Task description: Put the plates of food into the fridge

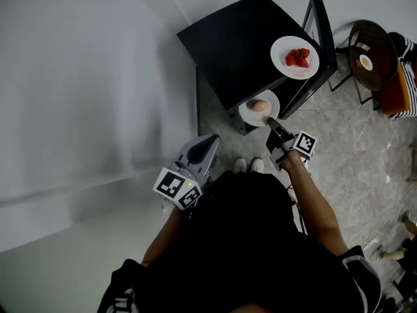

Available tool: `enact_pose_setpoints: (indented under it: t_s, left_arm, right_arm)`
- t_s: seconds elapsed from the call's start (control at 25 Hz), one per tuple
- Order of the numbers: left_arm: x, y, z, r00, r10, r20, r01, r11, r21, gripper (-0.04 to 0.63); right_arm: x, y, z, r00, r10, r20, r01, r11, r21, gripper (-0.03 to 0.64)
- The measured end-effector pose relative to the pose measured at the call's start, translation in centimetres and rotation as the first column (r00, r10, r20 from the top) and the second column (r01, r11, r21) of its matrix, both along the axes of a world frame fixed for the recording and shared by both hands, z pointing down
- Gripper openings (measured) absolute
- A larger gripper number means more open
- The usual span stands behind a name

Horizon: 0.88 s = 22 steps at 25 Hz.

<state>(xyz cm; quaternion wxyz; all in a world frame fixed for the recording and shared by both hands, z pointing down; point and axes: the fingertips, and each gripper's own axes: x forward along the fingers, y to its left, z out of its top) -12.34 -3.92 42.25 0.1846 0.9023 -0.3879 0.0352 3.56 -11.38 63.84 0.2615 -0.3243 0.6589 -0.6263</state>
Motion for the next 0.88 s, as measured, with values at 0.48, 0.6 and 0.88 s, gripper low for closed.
enact_pose_setpoints:
  t_s: [0.48, 0.6, 0.88]
  left_arm:
    - [-1.0, -0.5, 0.2, 0.999, -0.032, -0.002, 0.032, 0.999, 0.000, 0.025]
    - [-1.3, -0.8, 0.3, 0.999, -0.048, -0.010, 0.048, 0.999, -0.003, 0.023]
    - [-1.8, -1.2, 0.5, 0.998, -0.066, -0.016, 0.066, 0.998, -0.016, 0.023]
  right_arm:
    - [-1.6, -3.0, 1.6, 1.000, 0.009, -0.004, -0.009, 0.999, -0.040, 0.040]
    - [-1.9, -3.7, 2.0, 1.000, 0.010, 0.002, -0.009, 0.998, -0.055, 0.037]
    - [-2.5, -4.8, 2.3, 1.000, 0.002, 0.004, -0.001, 0.998, -0.067, 0.037]
